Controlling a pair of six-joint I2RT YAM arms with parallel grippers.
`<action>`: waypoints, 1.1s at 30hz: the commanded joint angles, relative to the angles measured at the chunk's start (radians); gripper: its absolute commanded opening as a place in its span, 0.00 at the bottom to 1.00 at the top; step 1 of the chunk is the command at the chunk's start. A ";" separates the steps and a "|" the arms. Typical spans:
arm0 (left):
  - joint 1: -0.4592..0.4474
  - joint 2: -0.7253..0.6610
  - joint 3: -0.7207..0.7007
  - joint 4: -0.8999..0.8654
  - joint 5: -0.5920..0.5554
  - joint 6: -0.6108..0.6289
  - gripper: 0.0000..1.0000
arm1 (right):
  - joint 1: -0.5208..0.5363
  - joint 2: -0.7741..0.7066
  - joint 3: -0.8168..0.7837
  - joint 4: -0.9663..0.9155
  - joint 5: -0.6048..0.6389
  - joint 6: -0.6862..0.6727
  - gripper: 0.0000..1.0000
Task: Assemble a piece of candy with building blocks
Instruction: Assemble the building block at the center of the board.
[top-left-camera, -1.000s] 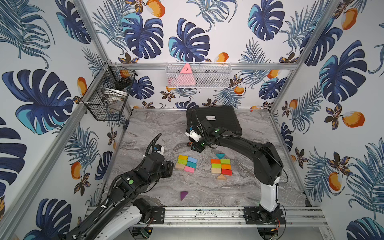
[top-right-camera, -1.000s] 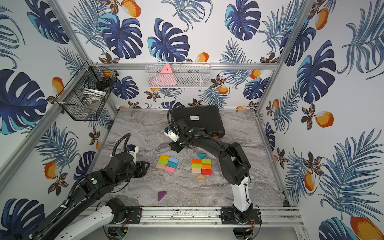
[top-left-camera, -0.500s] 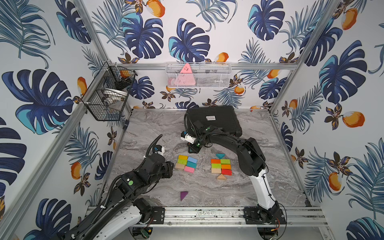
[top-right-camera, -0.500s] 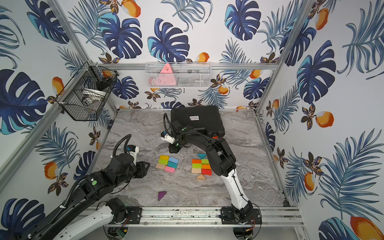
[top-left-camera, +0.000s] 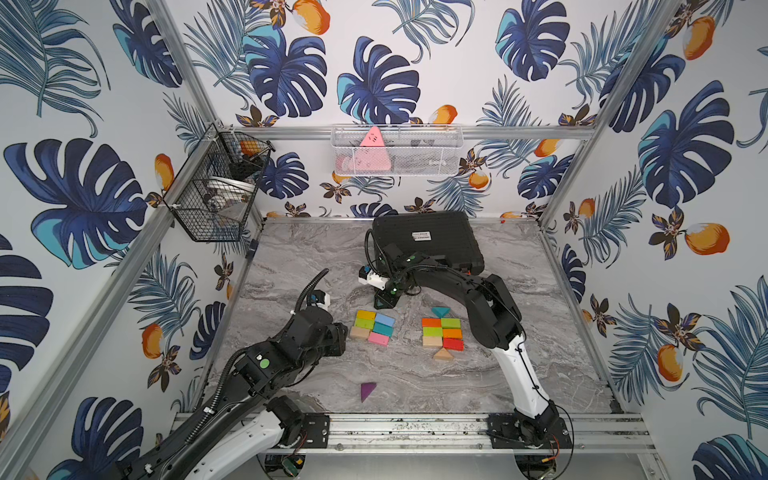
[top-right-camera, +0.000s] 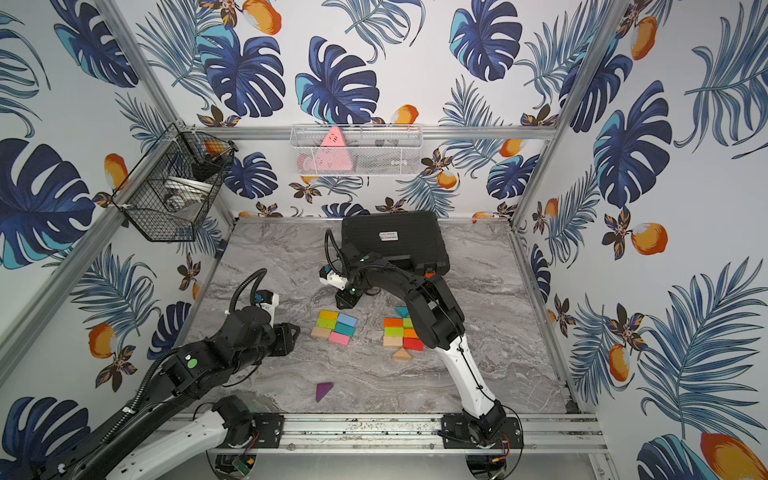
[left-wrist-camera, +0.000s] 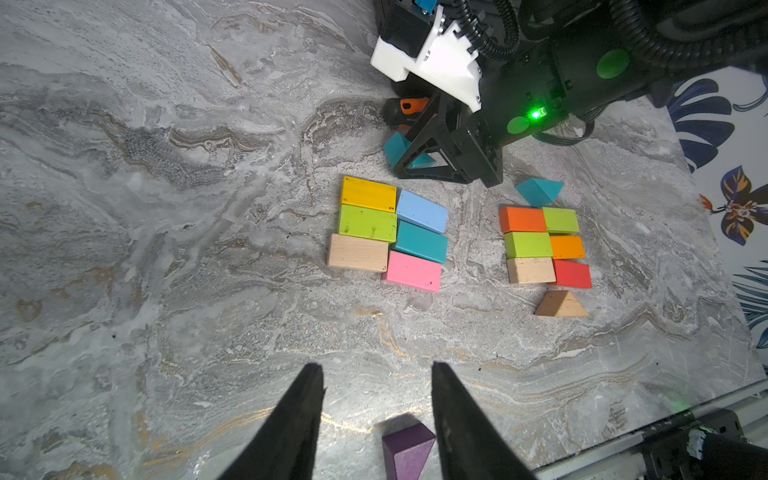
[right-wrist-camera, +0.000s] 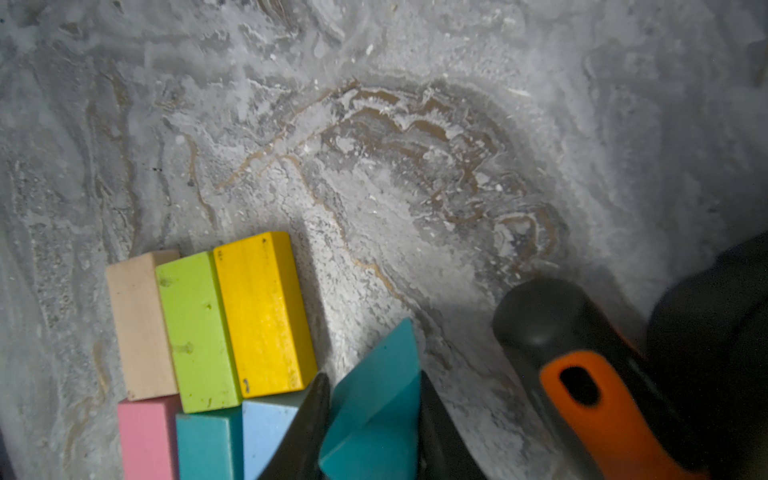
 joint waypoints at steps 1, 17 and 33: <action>-0.002 -0.003 0.002 0.006 -0.017 -0.005 0.48 | 0.002 0.007 0.005 -0.012 -0.020 -0.012 0.32; -0.007 0.011 0.002 0.005 -0.031 -0.005 0.49 | 0.007 -0.043 -0.048 0.077 -0.021 0.053 0.55; 0.051 0.204 -0.136 0.265 -0.087 -0.026 0.40 | 0.003 -0.164 -0.152 0.199 0.040 0.194 0.57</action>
